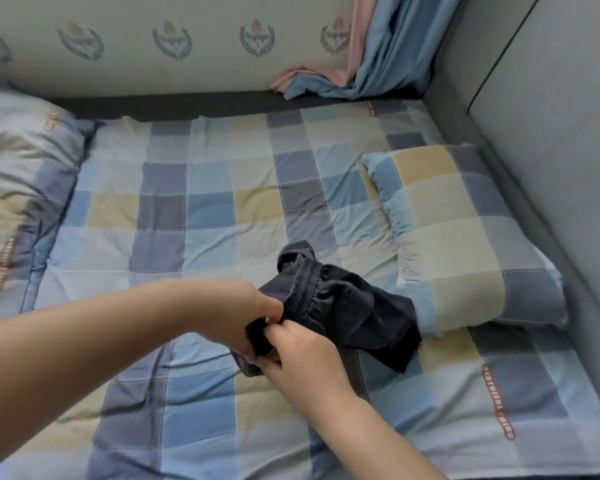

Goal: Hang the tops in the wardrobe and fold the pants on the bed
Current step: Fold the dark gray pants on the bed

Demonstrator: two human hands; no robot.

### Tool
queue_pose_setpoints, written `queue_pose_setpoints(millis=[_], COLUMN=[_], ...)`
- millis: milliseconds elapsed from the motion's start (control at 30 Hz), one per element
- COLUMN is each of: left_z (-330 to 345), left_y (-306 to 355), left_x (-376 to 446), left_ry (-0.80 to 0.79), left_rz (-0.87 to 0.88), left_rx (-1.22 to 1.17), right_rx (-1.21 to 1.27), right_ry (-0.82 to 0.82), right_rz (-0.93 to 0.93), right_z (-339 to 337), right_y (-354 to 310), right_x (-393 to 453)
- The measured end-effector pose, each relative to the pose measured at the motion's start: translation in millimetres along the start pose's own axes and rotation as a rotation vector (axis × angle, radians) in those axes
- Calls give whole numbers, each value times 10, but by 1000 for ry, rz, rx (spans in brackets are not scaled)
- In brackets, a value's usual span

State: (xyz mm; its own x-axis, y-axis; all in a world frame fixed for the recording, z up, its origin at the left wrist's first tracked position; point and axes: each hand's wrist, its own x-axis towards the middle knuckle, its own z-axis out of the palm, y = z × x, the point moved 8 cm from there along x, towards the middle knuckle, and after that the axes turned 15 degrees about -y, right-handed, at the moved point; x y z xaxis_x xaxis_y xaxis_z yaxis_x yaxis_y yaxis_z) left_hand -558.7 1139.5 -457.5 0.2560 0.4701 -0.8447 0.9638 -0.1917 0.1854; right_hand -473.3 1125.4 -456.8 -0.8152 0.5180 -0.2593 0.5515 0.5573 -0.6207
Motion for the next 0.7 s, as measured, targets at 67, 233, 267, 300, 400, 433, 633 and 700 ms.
queue_pose_setpoints(millis=[67,233,267,300,400,433,633,700], left_z=[191,541,570,611,682,708,821,878], left_y=[-18,-124,-136,-164,-222,-248,-597,-841], left_x=[-289,-1324,-1565,-1871,-2621,-2858,-4191,-4513], left_ry=[11,180,246,313,443,466,643,640], left_rz=[15,108,129,147,168,160,67,-51], left_rx=[38,117,160,209,359,415,588,543], right_rx=[-21,76,83,90,69,51,-97,-171], right_ry=[-12,8,41,94,232,236,131,47], right_rz=[17,41,45,45,5,-11,5,64], right_z=[91,286,304,296,152,114,99,157], right_y=[-324,-1125,-1287,-1513,-2094,-2284,-3166,-3384], right_x=[-116,-423,-482,-541,-638,-636,-444,-314])
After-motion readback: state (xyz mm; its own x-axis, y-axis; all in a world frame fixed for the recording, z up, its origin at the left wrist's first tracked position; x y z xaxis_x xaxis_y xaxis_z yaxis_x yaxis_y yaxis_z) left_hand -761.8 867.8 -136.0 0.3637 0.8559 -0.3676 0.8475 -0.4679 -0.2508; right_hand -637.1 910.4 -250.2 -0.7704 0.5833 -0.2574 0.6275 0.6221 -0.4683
